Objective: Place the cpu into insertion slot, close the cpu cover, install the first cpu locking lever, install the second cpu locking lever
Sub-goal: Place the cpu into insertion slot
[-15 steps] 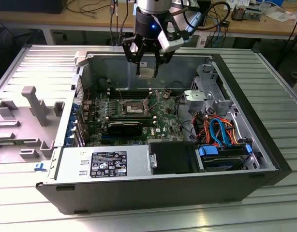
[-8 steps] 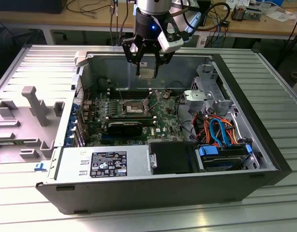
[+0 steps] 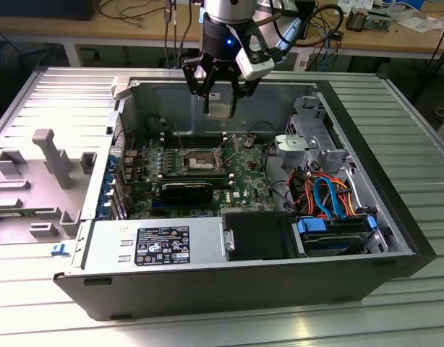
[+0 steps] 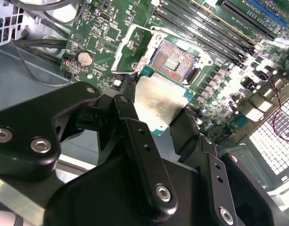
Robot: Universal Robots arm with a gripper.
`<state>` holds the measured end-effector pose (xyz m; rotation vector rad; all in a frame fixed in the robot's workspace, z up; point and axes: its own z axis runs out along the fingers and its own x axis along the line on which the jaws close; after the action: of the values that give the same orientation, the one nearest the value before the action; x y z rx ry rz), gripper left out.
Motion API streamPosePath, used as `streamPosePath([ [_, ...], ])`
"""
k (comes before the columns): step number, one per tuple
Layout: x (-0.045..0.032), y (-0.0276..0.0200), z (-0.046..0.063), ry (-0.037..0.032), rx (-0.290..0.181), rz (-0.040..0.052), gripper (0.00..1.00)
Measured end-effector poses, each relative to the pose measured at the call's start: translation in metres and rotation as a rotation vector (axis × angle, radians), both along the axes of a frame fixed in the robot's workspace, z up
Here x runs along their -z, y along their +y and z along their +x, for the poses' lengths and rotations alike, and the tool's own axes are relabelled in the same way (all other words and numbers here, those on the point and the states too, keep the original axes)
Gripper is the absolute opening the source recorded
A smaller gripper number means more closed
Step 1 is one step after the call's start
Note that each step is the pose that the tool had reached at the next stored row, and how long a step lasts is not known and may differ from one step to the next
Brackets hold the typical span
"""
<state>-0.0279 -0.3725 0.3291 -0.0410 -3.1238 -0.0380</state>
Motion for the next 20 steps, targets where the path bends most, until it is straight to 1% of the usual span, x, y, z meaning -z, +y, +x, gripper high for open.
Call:
streamPosePath([
  [20,0.0046,-0.0004,0.0,0.0001,0.0,-0.0014,0.54],
])
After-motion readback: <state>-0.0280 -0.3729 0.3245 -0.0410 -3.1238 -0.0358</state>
